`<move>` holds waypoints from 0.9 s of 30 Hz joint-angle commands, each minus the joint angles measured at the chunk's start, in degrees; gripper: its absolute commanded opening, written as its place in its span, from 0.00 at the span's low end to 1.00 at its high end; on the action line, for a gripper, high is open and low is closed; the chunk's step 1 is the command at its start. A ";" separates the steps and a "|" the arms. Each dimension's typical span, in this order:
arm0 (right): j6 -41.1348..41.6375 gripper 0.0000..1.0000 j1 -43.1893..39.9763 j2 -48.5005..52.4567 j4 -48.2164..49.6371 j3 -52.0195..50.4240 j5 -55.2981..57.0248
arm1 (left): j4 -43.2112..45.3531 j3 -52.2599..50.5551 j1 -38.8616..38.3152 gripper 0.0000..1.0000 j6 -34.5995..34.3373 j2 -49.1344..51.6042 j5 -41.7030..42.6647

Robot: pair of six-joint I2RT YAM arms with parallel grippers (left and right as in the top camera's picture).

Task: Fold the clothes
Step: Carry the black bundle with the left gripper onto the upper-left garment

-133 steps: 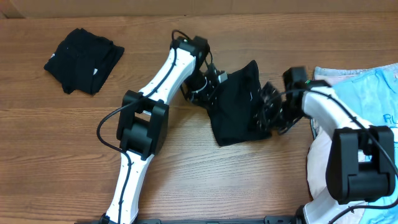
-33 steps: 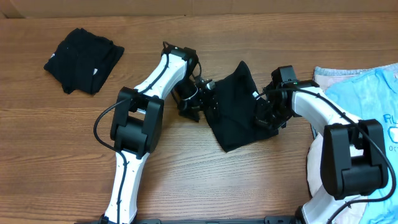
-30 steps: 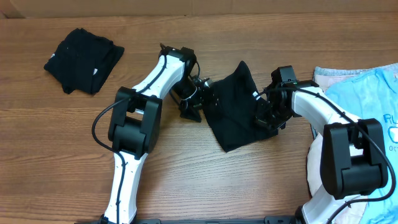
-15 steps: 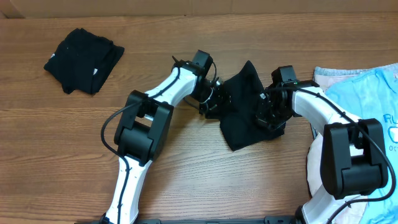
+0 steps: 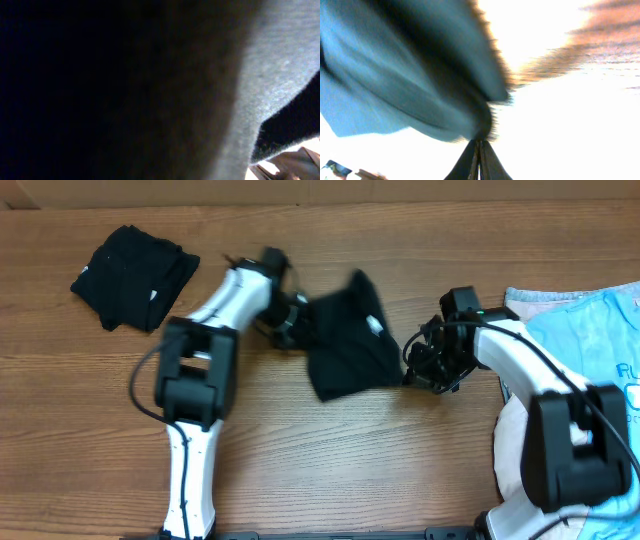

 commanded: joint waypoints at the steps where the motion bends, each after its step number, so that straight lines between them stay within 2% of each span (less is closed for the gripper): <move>1: -2.03 0.05 -0.13 -8.68 0.50 2.60 -1.62 | -3.48 7.72 6.62 0.04 8.83 1.38 -6.49; 4: -2.03 0.07 -0.13 -13.00 0.70 2.60 -1.40 | -8.46 17.03 11.37 0.04 12.85 1.29 -3.58; 7: -2.03 0.08 -0.13 -14.97 0.70 2.60 -1.40 | -10.54 26.95 16.46 0.04 13.68 1.29 -2.47; 12: -1.79 0.08 -0.13 -15.06 0.48 2.58 -1.44 | -4.44 38.05 25.11 0.04 13.64 1.29 -2.73; 16: -1.55 0.08 -0.13 -15.06 0.31 2.58 -1.42 | 0.79 38.62 31.34 0.04 11.08 1.36 -4.74; 23: -0.28 0.08 -0.13 -15.06 0.37 2.58 -1.42 | 0.90 33.38 37.94 0.07 10.01 1.55 -12.35; 24: -0.28 0.08 -0.13 -15.06 0.44 2.58 -1.42 | 0.87 32.33 38.62 0.20 9.99 1.55 -13.07; 25: -0.28 0.08 -0.13 -15.06 0.44 2.58 -1.44 | 1.22 31.34 39.12 0.47 9.99 1.55 -13.03; 26: -0.28 0.08 -0.13 -15.06 0.44 2.58 -1.44 | 1.92 30.18 39.45 0.70 10.01 1.55 -13.00; 27: -0.28 0.08 -0.13 -15.06 0.42 2.58 -1.42 | 2.54 29.11 39.63 0.85 10.03 1.55 -12.96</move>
